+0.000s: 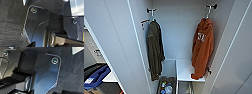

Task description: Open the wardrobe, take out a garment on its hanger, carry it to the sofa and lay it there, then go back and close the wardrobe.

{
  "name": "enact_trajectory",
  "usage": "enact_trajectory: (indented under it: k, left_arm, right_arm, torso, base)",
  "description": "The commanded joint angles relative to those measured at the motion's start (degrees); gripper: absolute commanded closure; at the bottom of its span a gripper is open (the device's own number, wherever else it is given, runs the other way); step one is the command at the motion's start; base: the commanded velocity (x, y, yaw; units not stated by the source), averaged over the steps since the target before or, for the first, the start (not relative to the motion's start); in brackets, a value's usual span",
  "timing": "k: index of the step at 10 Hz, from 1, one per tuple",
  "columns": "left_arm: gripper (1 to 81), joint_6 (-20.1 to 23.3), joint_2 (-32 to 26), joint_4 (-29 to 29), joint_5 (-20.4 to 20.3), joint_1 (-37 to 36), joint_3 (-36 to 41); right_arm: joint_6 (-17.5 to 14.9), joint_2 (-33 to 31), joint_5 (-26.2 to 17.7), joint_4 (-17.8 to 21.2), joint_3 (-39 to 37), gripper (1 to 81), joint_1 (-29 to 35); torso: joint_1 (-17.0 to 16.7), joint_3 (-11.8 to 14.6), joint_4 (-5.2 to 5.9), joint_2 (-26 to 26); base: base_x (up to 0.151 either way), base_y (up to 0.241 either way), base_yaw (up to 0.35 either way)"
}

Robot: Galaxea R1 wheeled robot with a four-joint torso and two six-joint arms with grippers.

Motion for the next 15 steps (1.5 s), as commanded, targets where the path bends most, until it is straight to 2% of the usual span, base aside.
enact_trajectory:
  k: [1, 2, 3, 4, 5, 6, 7, 8, 10, 12, 13, 15]
  left_arm:
    - [1.0, 0.2, -0.4, 0.6, 3.3, -1.7, 0.0]
    - [1.0, 0.2, -0.1, 0.6, 3.3, -1.5, 0.0]
    - [1.0, 0.2, 0.1, 0.6, 3.3, -1.2, 0.2]
    - [1.0, 0.2, 0.1, 0.6, 3.3, -0.7, 0.3]
    - [1.0, 0.2, 0.0, 0.6, 3.2, -0.2, 0.3]
    - [1.0, 0.2, -0.1, 0.6, 3.2, 0.1, 0.5]
    - [1.0, 0.2, -0.3, 1.0, 3.0, 0.5, 1.1]
    - [1.0, 0.2, -0.8, 1.7, 2.6, 1.2, 2.5]
    - [1.0, 0.2, -3.5, 2.5, 2.0, 1.9, 8.0]
    - [1.0, 0.2, -5.5, 3.9, -2.8, 3.0, 10.9]
    - [1.0, 0.2, -6.3, 4.3, -3.3, 3.1, 12.0]
    - [1.0, 0.2, -7.4, 4.7, -3.2, 3.2, 13.1]
  right_arm:
    - [-0.1, 2.7, 5.3, 6.7, -7.5, 1.0, -3.0]
    - [-0.3, 2.8, 6.7, 8.3, -8.1, 1.0, -3.4]
    - [-2.0, 2.8, 6.5, 10.7, -7.9, 1.0, -4.1]
    - [-7.6, 3.0, 6.6, 15.1, -7.3, 1.0, -4.4]
    - [-16.1, 2.9, 6.6, 23.5, -6.9, 1.0, -4.5]
    - [-26.2, 2.9, 6.6, 32.9, -6.7, 1.0, -4.5]
    - [-32.3, 3.0, 6.6, 39.0, -6.0, 1.0, -4.8]
    - [-33.4, 2.9, 7.4, 40.1, -4.6, 1.0, -5.8]
    - [-34.3, 2.8, 7.5, 39.5, -2.1, 1.0, -6.4]
    - [-34.4, 3.4, 7.2, 38.4, -3.1, 1.0, -5.5]
    - [-34.4, 3.3, 7.6, 38.1, -3.2, 1.0, -6.1]
    - [-34.6, 0.7, 12.3, 37.9, 1.2, 1.0, -7.9]
  torso:
    - [0.0, 0.0, 0.00, 0.0]
    - [0.0, 0.0, 0.00, 0.0]
    - [0.0, 0.0, 0.00, 0.0]
    - [0.0, 0.0, 0.00, 0.0]
    - [0.0, 0.0, -0.02, 0.0]
    - [0.0, 0.0, 0.00, 0.0]
    - [0.0, 0.0, 0.00, 0.0]
    - [0.0, 0.0, 0.00, 0.0]
    - [0.0, 0.1, 0.00, 0.0]
    - [0.0, 0.1, 0.00, 0.0]
    - [0.0, 0.1, 0.00, 0.0]
    - [0.0, 0.1, -0.02, 0.0]
  base:
    - [0.000, 0.000, 0.000]
    - [0.000, 0.000, 0.000]
    - [0.000, 0.000, 0.000]
    - [0.000, 0.000, 0.000]
    - [0.000, 0.000, 0.000]
    - [0.000, 0.000, 0.000]
    - [0.000, 0.000, 0.000]
    - [0.000, 0.000, 0.000]
    - [0.000, 0.000, 0.000]
    - [0.000, 0.000, 0.000]
    - [0.000, 0.000, 0.000]
    - [0.000, 0.000, 0.000]
